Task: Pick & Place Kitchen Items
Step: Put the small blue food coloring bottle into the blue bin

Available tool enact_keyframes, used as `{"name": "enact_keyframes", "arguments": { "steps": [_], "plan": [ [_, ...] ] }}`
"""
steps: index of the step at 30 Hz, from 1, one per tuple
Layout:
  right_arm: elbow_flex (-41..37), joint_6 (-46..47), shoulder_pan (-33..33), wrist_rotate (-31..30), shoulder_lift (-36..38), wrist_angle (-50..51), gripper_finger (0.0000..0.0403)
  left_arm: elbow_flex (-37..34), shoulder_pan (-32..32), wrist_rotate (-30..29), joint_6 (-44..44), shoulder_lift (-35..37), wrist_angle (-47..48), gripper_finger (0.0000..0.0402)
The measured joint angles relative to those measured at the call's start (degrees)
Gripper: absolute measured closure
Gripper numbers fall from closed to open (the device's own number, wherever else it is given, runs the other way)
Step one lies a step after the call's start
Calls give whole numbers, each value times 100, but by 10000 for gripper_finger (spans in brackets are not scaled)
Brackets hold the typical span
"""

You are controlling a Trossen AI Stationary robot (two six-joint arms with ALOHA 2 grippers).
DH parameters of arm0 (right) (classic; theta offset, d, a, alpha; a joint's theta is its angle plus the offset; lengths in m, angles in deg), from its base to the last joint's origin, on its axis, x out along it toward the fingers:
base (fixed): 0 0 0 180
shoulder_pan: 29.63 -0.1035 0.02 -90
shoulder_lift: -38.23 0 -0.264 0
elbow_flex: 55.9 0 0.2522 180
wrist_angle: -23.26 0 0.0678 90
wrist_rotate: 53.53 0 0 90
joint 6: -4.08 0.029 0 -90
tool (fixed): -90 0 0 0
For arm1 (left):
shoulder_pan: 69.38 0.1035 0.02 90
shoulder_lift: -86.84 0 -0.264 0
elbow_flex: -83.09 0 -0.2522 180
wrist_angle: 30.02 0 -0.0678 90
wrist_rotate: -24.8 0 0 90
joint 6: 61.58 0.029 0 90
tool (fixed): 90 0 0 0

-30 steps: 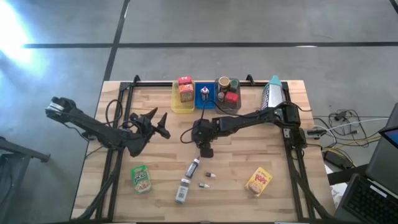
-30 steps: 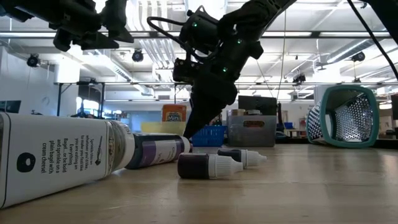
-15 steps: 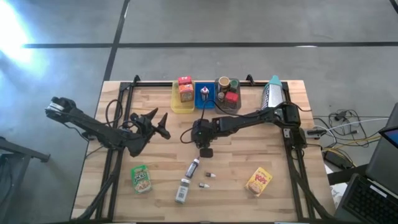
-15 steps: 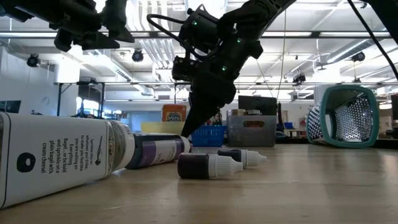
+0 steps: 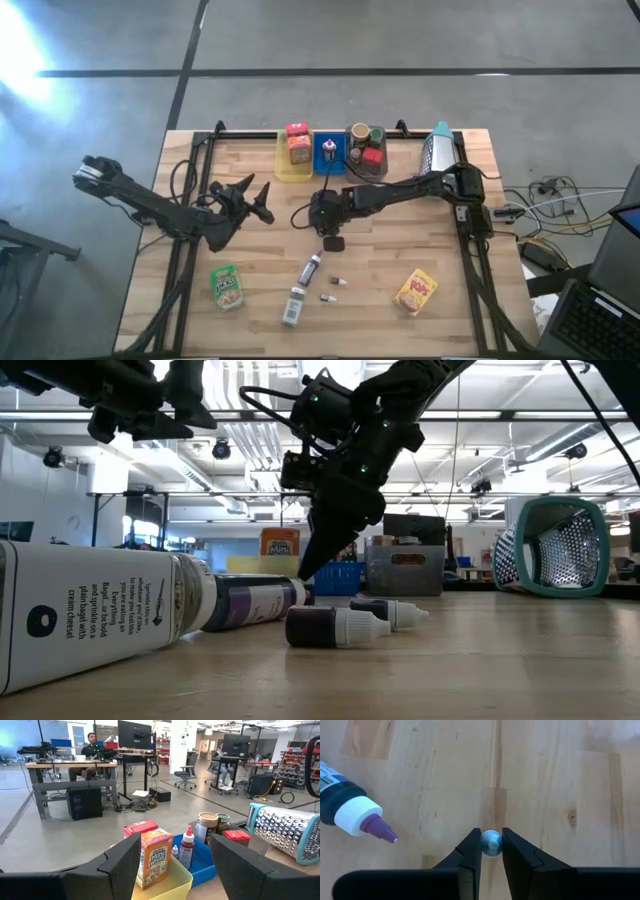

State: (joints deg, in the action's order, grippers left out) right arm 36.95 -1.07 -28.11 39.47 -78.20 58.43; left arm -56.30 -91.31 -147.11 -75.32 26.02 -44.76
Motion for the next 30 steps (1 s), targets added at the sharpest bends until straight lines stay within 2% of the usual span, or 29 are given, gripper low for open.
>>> {"name": "enact_keyframes", "arguments": {
  "steps": [8, 14, 22, 30],
  "plan": [
    [0, -128, 119, -4, 219, 204, 340, 0, 0, 2, 0, 0, 27, 158],
    [0, -339, 367, -13, 688, 543, 349, 0, 0, 5, -33, 0, 116, 158],
    [4, -372, 1192, -17, 1308, 543, 346, 0, 0, 27, -142, 0, 160, 158],
    [4, -184, 2037, -19, 1218, 183, 352, -16, 12, 31, -144, -2, 160, 158]
  ]
}}
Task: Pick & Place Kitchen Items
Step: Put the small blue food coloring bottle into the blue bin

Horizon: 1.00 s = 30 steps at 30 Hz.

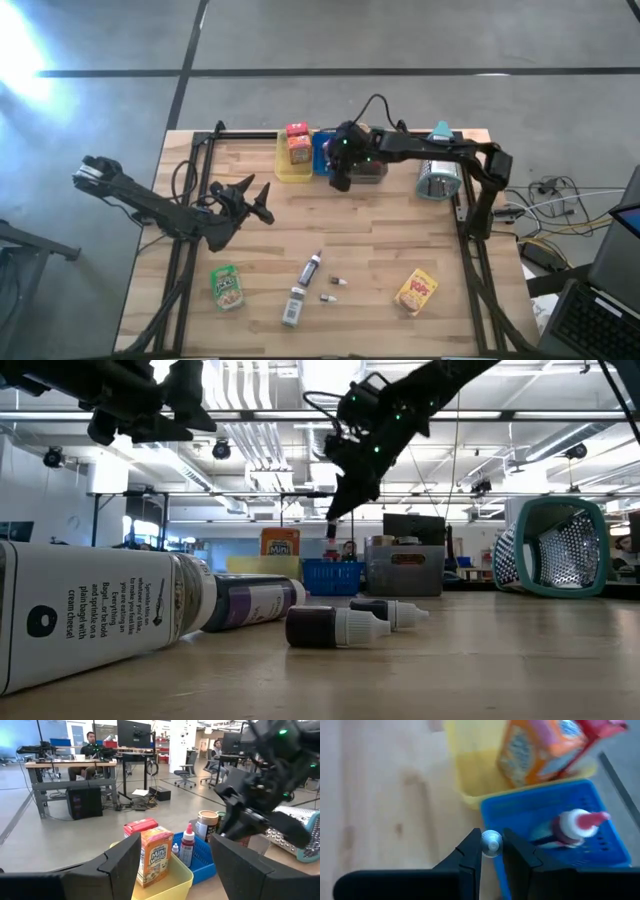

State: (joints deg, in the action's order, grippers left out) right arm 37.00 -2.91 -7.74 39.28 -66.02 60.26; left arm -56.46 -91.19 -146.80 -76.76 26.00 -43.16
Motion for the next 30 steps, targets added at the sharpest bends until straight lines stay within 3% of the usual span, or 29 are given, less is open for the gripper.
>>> {"name": "enact_keyframes", "arguments": {
  "steps": [7, 30],
  "plan": [
    [2, 204, 432, 0, -209, -248, 350, -72, 47, -6, -33, 0, -2, 158],
    [432, 353, 704, -25, -1260, -572, 349, -81, 99, 74, -119, 0, 0, 158]
  ]
}}
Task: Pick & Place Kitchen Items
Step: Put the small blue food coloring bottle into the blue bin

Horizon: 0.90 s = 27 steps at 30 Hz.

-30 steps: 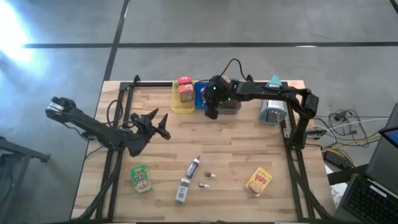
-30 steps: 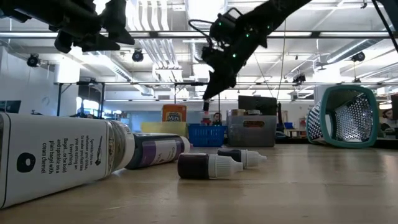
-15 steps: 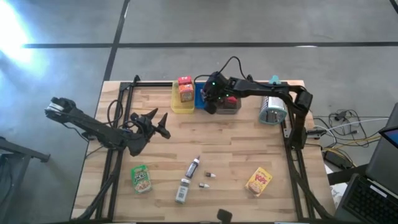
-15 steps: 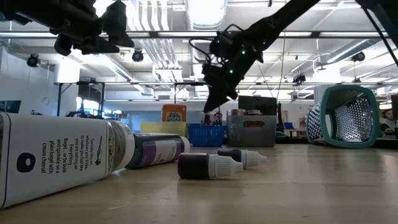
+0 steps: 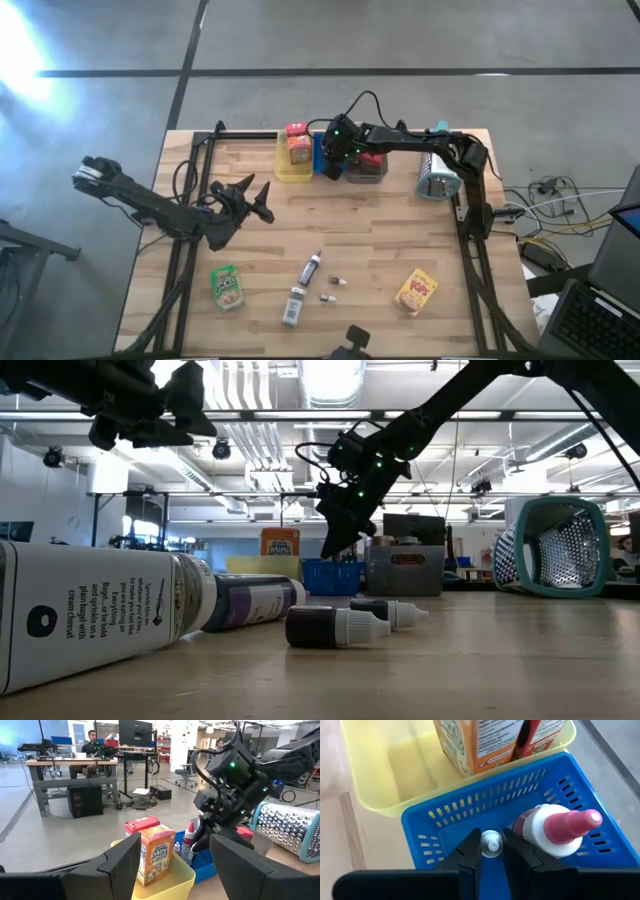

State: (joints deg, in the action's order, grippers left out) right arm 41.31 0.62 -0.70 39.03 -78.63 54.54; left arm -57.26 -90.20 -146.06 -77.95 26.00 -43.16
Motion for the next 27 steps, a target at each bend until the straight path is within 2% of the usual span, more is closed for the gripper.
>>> {"name": "enact_keyframes", "arguments": {
  "steps": [27],
  "plan": [
    [16, 417, -298, -259, -53, 222, 349, 0, 2, 44, -49, 0, 16, 158]
  ]
}}
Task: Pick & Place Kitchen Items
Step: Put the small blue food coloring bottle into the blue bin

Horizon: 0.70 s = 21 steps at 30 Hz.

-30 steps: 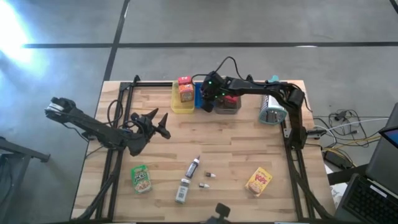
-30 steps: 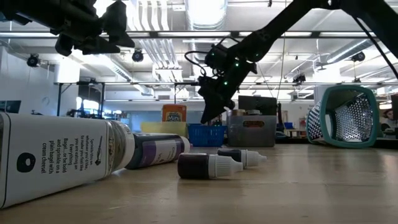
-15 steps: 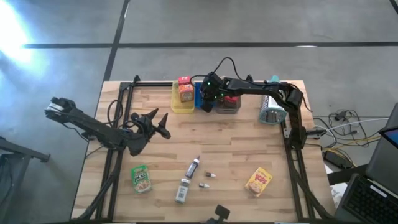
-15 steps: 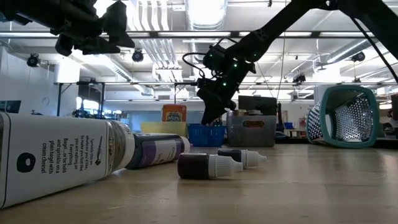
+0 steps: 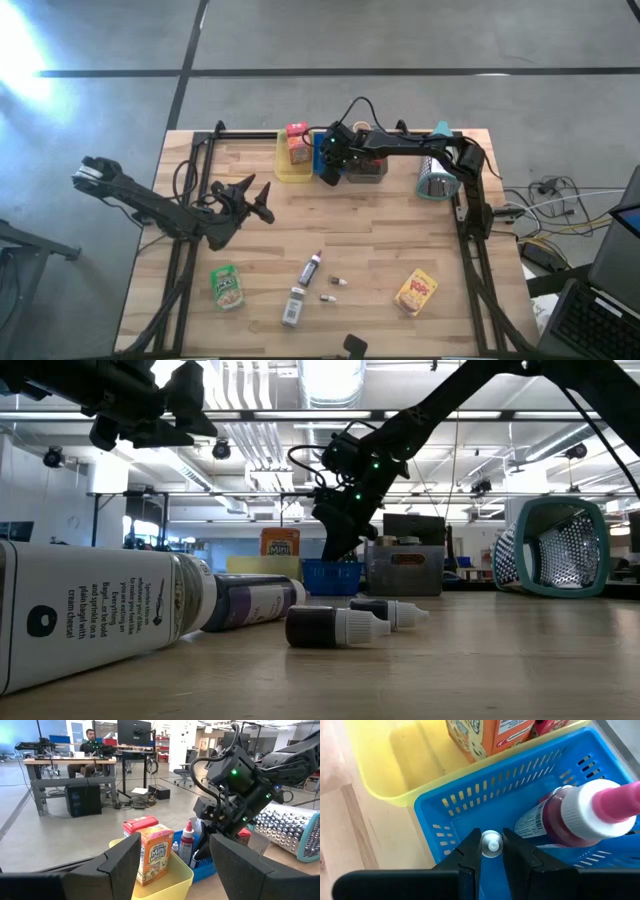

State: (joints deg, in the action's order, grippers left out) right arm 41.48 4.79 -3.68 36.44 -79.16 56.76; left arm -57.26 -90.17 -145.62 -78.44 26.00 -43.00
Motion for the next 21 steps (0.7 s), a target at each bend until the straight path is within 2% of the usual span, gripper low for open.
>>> {"name": "enact_keyframes", "arguments": {
  "steps": [12, 21],
  "plan": [
    [194, -27, -2, -10, -449, -23, 349, 0, 0, 111, -54, 0, 0, 158],
    [341, -20, 7, 2, -483, 108, 338, 0, 7, 127, -51, 0, 0, 158]
  ]
}}
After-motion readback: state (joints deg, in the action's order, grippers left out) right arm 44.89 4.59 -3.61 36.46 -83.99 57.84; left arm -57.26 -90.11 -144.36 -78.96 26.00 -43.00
